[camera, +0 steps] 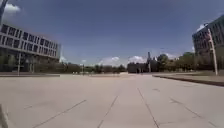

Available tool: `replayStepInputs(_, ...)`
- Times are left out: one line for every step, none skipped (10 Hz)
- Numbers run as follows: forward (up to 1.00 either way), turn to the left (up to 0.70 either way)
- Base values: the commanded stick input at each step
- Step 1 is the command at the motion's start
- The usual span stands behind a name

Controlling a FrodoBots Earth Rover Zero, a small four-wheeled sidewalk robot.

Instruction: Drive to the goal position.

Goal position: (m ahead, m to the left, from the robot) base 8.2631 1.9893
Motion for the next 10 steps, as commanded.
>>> replayStepInputs(0.70,0.02)
replayStepInputs(0.70,0.02)
replayStepInputs(0.70,0.02)
replayStepInputs(0.70,0.02)
replayStepInputs(0.70,0.02)
replayStepInputs(0.70,0.02)
replayStepInputs(0.70,0.02)
replayStepInputs(0.70,0.02)
replayStepInputs(0.70,0.02)
replayStepInputs(0.70,0.02)
